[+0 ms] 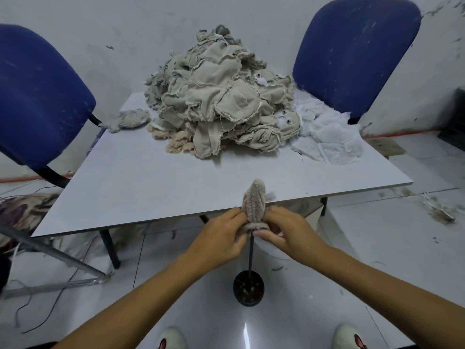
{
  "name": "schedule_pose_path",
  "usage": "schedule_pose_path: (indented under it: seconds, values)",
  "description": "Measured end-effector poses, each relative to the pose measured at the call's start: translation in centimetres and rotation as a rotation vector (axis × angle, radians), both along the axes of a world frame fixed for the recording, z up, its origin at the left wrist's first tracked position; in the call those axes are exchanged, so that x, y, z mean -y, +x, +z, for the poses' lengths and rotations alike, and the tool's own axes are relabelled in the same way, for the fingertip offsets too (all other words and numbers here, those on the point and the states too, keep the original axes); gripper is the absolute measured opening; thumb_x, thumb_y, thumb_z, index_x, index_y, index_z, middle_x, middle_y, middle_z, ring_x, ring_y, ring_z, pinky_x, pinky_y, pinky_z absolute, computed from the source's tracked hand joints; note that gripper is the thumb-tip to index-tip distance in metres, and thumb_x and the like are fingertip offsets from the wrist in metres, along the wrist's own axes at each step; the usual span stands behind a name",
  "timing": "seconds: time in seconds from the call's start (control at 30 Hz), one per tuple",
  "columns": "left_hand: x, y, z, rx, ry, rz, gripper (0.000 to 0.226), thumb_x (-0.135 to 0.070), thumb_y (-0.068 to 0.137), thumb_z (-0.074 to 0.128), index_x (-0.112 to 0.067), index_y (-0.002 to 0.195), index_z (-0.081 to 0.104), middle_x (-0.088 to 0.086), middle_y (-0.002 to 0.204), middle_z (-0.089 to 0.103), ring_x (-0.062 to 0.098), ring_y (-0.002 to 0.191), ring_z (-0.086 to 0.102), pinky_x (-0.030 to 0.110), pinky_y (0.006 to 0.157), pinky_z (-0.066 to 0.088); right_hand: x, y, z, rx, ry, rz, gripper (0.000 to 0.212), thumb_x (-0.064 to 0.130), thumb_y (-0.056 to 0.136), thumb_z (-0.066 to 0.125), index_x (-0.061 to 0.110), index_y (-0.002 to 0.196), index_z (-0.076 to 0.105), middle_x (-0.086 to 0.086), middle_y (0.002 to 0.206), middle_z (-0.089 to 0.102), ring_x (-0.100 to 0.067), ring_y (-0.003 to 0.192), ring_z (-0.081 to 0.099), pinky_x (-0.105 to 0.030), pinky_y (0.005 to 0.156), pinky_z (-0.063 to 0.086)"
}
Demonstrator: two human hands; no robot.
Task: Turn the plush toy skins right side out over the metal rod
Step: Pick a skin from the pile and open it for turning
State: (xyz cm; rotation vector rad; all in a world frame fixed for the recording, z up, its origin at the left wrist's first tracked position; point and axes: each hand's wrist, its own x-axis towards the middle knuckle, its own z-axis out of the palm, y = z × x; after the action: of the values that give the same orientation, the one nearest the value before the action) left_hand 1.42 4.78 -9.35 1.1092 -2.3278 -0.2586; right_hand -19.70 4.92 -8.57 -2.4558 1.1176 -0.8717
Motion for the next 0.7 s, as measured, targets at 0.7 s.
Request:
schedule_pose_path:
  seconds: [0.7]
  values:
    - [5.5,-1.4,12.0,-0.745,0.446,-0.067,0.011,-0.001,0.075,0.058,-0.009,0.079,0.052,-0.011,0.063,0.061,0.007,0.056,0.06,0.02,0.054,0.051,6.7,-0.6,11.1,0.322,0.171,0.024,0.021,0.028,0.071,0.085,0.018,0.081,0.07,0.015,0.078,0.072,-0.004,0.076,0.069,-0.025,0.072,0.058]
